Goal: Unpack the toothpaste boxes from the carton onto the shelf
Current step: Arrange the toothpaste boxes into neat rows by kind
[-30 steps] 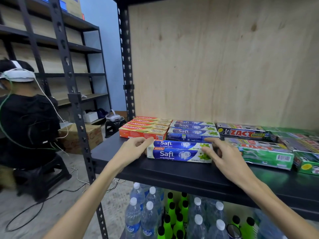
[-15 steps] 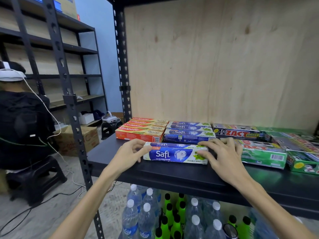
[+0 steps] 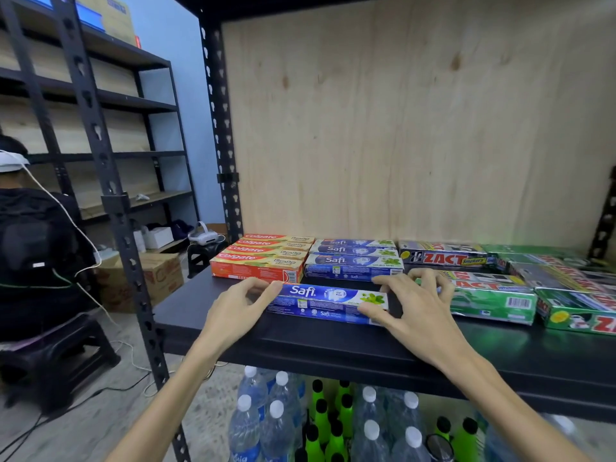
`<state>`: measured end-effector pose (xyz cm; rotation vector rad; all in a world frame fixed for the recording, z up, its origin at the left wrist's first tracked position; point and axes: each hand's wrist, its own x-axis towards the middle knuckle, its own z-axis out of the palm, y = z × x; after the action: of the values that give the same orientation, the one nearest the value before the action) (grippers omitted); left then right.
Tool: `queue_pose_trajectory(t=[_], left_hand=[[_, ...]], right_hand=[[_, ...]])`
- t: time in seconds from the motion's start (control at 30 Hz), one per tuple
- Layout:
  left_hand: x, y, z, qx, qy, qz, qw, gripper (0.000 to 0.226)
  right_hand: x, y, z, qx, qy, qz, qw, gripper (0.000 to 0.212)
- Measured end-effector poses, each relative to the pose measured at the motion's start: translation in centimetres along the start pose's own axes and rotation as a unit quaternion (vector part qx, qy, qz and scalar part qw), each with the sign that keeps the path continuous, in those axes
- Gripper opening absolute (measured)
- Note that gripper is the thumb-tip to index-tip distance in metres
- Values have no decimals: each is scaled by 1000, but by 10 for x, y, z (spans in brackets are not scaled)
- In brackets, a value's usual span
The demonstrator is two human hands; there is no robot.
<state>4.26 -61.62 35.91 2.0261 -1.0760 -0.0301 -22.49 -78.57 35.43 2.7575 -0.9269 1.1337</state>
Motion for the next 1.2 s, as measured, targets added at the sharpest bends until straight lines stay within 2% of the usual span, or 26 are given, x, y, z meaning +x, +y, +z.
queue_pose_trajectory(t=[0.07,0.3,0.47,0.6,0.83,1.0,1.2], left_hand=[[-1,-3,-2,10,-8,19,1000,57],[4,-6,-5,36,-40,74,996,37],[11,0,-4,54,-50,104,992,39],[21,6,-1,61,-64,143,986,50],[49,10,15,144,-41,217,965,62],[64,13,30,156,-19,258,953,52],[81,7,40,111,-26,269,957,50]], right_hand=[[-1,-1,-1,-16,-4,-2,1000,78],[-1,1,-2,-44,-4,-8,999,65],[7,10,-5,-68,-31,3,997,64],[20,22,-15,-85,-76,0,994,70],[31,36,-23,-86,-91,18,992,71],[43,42,-18,-78,-106,55,990,71],[59,50,-13,-89,-123,82,985,88]])
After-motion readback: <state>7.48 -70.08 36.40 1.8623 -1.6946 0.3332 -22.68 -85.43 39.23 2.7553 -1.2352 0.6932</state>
